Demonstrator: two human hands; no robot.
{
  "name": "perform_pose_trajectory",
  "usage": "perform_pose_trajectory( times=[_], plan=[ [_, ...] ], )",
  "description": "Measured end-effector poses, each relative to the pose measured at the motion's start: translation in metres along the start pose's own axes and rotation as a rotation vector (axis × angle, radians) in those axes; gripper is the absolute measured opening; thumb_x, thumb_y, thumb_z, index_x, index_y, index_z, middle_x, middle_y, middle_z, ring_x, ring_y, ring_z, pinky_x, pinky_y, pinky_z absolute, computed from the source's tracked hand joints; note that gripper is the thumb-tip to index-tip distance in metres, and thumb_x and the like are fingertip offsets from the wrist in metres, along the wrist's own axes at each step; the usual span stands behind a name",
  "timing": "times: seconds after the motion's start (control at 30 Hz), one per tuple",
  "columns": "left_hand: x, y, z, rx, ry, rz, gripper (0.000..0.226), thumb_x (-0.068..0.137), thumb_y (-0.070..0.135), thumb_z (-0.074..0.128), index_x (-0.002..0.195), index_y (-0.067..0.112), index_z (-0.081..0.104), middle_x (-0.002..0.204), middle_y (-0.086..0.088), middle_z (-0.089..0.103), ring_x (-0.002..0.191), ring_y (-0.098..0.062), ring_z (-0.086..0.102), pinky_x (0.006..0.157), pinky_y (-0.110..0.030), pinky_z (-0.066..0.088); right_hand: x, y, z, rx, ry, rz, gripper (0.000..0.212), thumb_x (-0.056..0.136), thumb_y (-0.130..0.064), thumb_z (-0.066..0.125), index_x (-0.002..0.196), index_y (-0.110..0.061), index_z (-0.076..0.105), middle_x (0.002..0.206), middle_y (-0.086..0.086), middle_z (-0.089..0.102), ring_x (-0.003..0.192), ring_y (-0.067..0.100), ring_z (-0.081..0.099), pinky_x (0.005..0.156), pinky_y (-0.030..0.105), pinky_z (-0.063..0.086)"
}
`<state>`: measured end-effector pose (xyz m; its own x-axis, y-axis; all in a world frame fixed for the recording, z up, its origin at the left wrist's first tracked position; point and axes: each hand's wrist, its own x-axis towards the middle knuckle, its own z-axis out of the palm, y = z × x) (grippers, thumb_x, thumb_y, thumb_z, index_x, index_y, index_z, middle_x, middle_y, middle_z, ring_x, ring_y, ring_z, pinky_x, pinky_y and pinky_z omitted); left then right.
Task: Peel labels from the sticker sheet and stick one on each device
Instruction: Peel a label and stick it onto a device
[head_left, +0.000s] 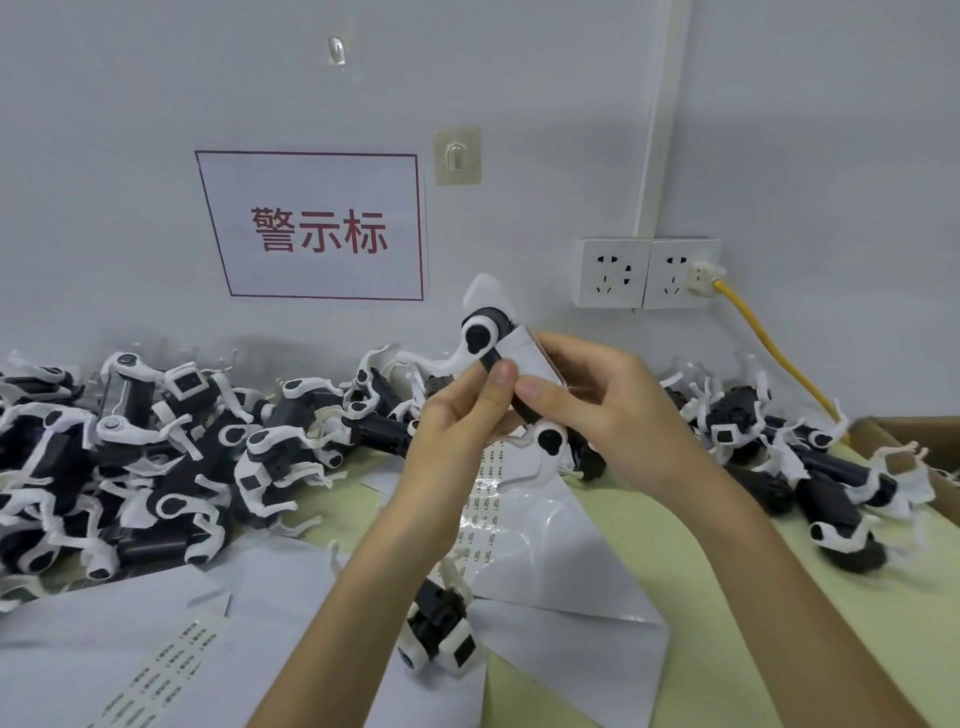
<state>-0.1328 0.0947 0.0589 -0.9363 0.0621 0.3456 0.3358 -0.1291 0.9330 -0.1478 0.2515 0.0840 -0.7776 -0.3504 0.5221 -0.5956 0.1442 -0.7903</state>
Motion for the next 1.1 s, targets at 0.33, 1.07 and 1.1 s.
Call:
perform_pose_trajectory(
  times=[0.33, 1.07, 1.1],
  plan=[
    [-0.001, 0.001, 0.002, 0.063, 0.035, 0.093, 0.040, 0.090, 0.041, 0.056, 0.115, 0.015, 0.072, 0.108, -0.003, 0.079, 0.108, -0.016, 0.073, 0.097, -0.027, 0.053, -0.003, 0.000, 0.001, -0.016, 0.044, -0.059, 0.022, 0.094, -0.019, 0.071, 0.115, -0.024, 0.074, 0.103, 0.003, 0.078, 0.100, 0.022, 0.074, 0.091, 0.049, 0.058],
    [0.002, -0.005, -0.010, 0.189, -0.003, 0.185, 0.030, 0.094, 0.038, 0.057, 0.105, 0.015, 0.074, 0.103, -0.012, 0.078, 0.103, -0.027, 0.075, 0.099, -0.052, 0.055, -0.005, -0.008, -0.005, -0.012, 0.016, -0.003, 0.037, 0.085, -0.006, 0.079, 0.112, -0.031, 0.074, 0.099, -0.007, 0.079, 0.094, 0.011, 0.076, 0.081, 0.024, 0.060],
    [0.004, -0.005, -0.009, 0.179, 0.002, 0.176, 0.030, 0.093, 0.039, 0.058, 0.103, 0.015, 0.074, 0.103, -0.015, 0.078, 0.103, -0.029, 0.074, 0.099, -0.053, 0.055, -0.005, -0.007, -0.004, -0.018, 0.036, -0.013, 0.038, 0.084, -0.006, 0.081, 0.110, -0.032, 0.074, 0.098, -0.007, 0.079, 0.093, 0.011, 0.076, 0.080, 0.023, 0.059]
  ],
)
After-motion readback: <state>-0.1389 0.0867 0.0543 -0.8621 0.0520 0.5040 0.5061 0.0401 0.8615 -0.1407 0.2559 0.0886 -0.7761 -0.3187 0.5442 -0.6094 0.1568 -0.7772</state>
